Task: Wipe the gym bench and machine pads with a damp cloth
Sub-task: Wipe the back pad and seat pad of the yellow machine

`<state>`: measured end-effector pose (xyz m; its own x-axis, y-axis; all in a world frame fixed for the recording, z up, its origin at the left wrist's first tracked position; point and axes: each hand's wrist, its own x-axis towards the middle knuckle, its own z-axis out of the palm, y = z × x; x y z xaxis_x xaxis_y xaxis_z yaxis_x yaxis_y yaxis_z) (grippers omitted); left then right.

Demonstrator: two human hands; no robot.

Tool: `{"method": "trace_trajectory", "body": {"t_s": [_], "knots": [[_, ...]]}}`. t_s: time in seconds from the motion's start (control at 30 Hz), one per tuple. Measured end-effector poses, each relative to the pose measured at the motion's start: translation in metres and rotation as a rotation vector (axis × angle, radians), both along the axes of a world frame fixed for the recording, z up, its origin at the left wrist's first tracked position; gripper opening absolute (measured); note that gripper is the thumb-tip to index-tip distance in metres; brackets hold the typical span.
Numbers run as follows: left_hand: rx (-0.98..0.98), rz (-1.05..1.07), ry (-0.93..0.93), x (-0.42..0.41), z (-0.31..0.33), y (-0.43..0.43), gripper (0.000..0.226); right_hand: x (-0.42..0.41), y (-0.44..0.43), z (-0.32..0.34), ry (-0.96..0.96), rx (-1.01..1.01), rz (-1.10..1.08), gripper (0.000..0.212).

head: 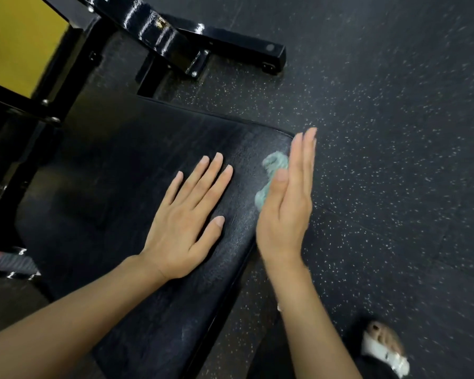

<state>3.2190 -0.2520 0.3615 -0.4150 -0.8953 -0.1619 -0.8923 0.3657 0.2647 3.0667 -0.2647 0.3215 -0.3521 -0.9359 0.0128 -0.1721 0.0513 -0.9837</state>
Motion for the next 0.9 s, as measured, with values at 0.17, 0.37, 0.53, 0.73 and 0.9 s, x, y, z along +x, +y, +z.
{"method": "trace_trajectory", "body": {"t_s": [0.17,0.37,0.53,0.73,0.9], "knots": [[-0.003,0.050,0.010,-0.004,-0.001,0.000,0.062,-0.022,-0.031,-0.005,0.048,-0.005,0.079,0.048],[-0.013,0.164,0.006,-0.010,-0.003,-0.003,0.062,-0.016,0.007,0.010,0.418,-0.022,0.310,0.050],[-0.016,0.312,0.005,-0.017,-0.004,-0.009,0.061,-0.024,0.024,0.013,0.855,-0.118,0.570,0.049],[-0.006,0.581,0.022,-0.033,-0.006,-0.020,0.061,-0.039,-0.020,0.020,0.960,-0.142,0.736,0.052],[-0.013,0.784,0.029,-0.045,-0.008,-0.029,0.064,-0.044,-0.040,0.027,1.040,-0.174,0.898,0.053]]}}
